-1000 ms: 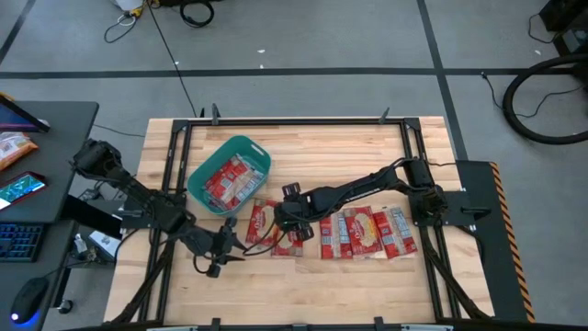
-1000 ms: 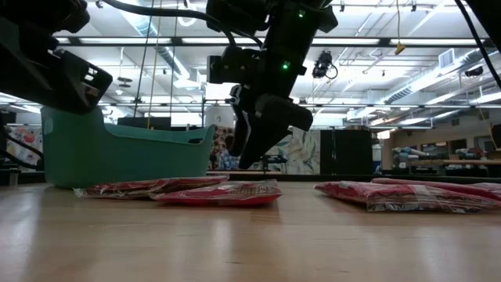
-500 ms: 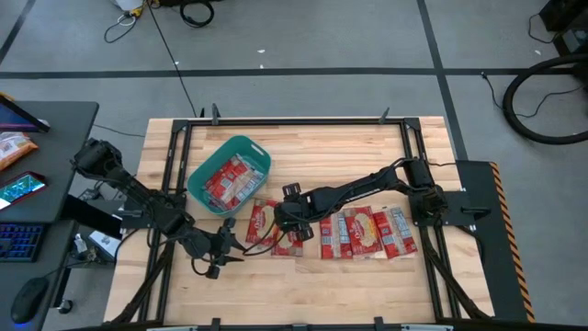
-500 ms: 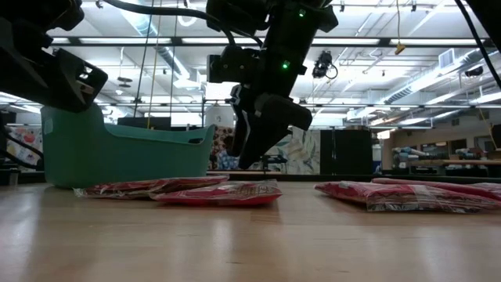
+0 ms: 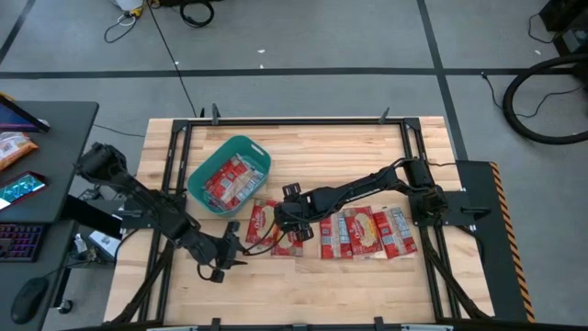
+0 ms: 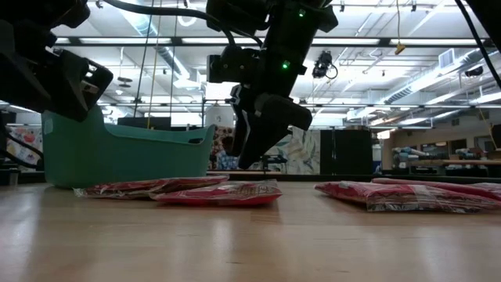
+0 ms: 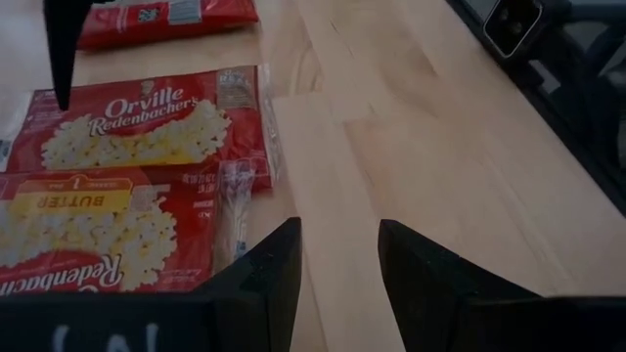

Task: Sort popcorn bags into baskets
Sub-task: Put the red popcorn bag into the green bin

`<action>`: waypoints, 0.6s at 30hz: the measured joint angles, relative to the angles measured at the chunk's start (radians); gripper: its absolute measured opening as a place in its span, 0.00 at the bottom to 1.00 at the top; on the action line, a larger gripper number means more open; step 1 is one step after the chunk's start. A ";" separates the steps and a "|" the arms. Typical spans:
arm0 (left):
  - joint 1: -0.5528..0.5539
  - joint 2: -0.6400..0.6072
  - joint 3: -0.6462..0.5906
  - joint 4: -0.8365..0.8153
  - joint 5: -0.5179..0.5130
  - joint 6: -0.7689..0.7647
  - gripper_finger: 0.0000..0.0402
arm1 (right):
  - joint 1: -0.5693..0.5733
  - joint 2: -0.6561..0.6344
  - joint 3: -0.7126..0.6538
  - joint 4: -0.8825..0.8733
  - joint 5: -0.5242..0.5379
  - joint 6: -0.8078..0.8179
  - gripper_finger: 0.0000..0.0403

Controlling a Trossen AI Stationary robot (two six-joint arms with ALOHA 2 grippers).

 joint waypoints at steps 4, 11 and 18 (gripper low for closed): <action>0.000 0.018 0.016 -0.030 0.000 0.002 0.35 | 0.001 0.000 0.000 -0.002 0.000 0.000 0.59; -0.003 0.017 0.017 -0.039 0.008 -0.005 0.35 | 0.008 0.000 0.000 -0.005 0.000 0.000 0.59; -0.009 0.017 0.017 -0.082 0.027 -0.058 0.35 | 0.027 0.000 0.000 0.020 -0.010 0.044 0.59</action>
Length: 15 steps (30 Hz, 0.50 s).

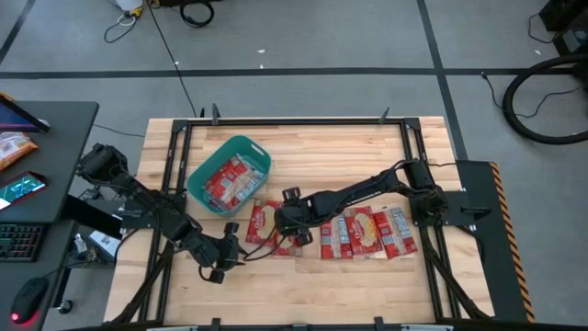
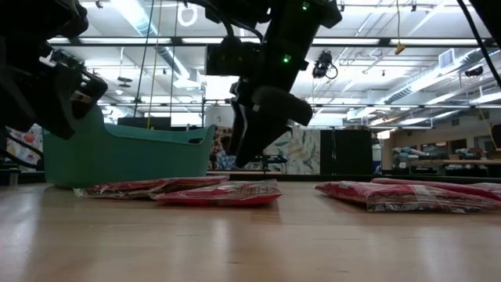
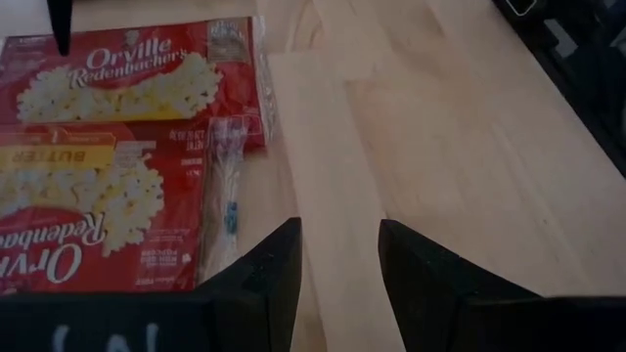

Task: Sort popcorn bags into baskets
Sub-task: Put the red popcorn bag into the green bin

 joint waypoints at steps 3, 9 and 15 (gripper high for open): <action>-0.007 0.000 0.000 0.004 0.000 -0.003 0.35 | 0.008 0.000 0.000 0.017 -0.015 0.010 0.59; -0.029 -0.001 0.000 0.009 0.000 -0.057 0.35 | 0.019 0.000 0.000 0.043 -0.015 0.016 0.59; -0.063 0.000 0.000 0.009 -0.007 -0.126 0.35 | 0.020 0.000 -0.043 0.142 -0.012 0.017 0.58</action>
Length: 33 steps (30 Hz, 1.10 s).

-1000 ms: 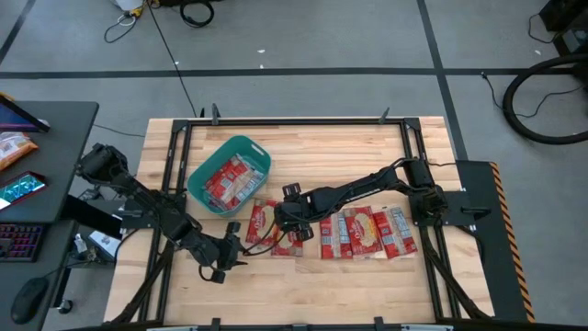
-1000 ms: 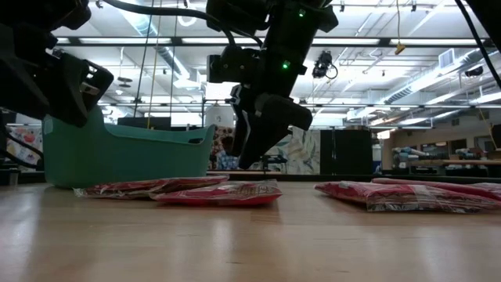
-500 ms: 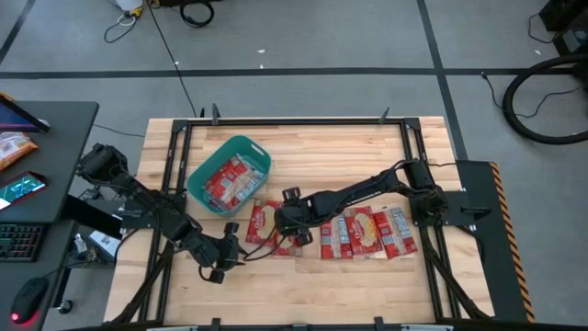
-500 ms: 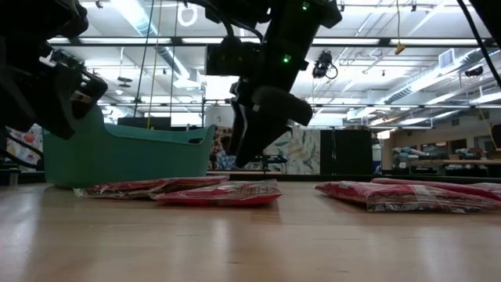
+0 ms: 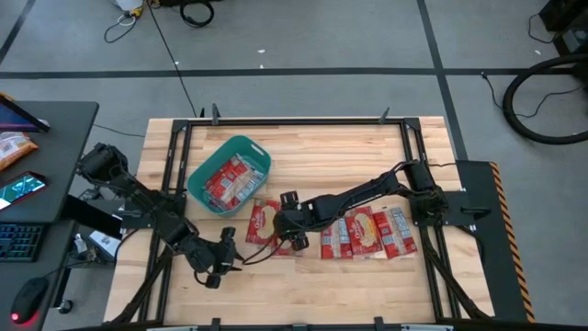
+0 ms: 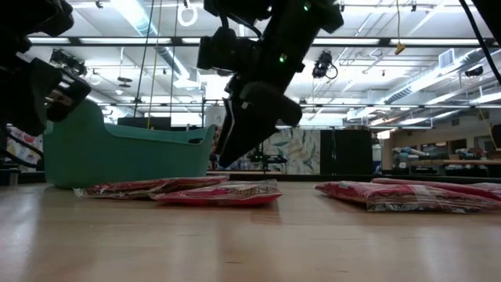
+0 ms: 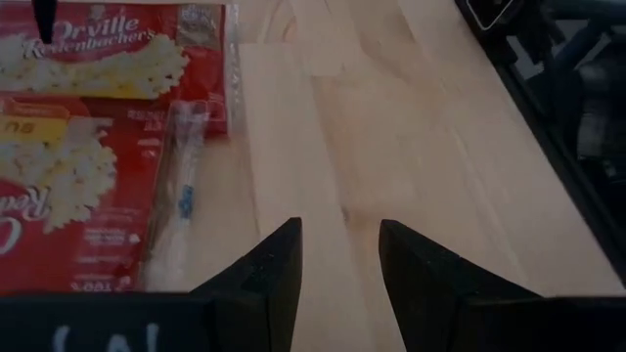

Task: Sort popcorn bags into baskets
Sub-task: Put the red popcorn bag into the green bin

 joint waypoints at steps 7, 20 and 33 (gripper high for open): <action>-0.045 0.059 0.013 0.007 -0.058 -0.038 0.35 | 0.033 0.000 -0.087 0.205 0.048 -0.114 0.57; 0.018 0.236 0.100 -0.002 -0.206 0.065 0.35 | 0.010 0.004 -0.121 0.289 0.024 -0.309 0.57; 0.071 0.263 0.099 -0.056 -0.198 -0.046 0.35 | -0.054 0.004 -0.122 0.268 -0.102 -0.372 0.52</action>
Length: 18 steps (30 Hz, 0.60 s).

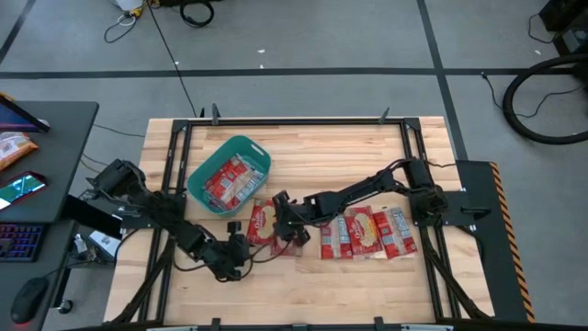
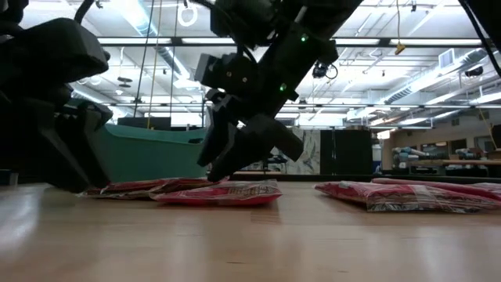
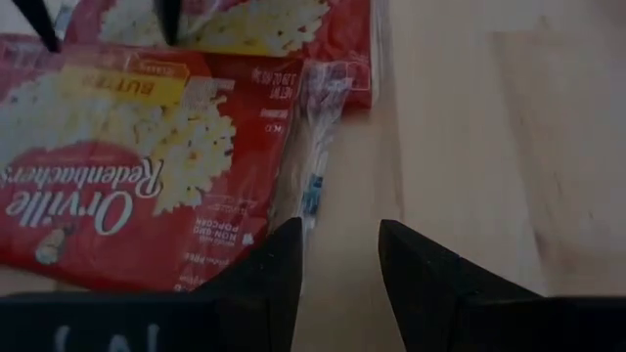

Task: Sort popcorn bags into baskets
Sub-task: Put the red popcorn bag into the green bin

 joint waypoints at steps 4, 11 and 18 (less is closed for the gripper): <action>-0.001 0.000 0.000 -0.013 0.004 -0.013 0.35 | -0.019 0.000 0.000 -0.002 -0.008 -0.021 0.52; -0.001 0.000 0.000 -0.025 0.005 -0.013 0.35 | -0.030 -0.002 -0.063 0.080 -0.048 -0.121 0.52; -0.002 0.000 0.000 -0.026 0.005 -0.011 0.35 | -0.029 -0.002 -0.090 0.168 -0.043 -0.150 0.52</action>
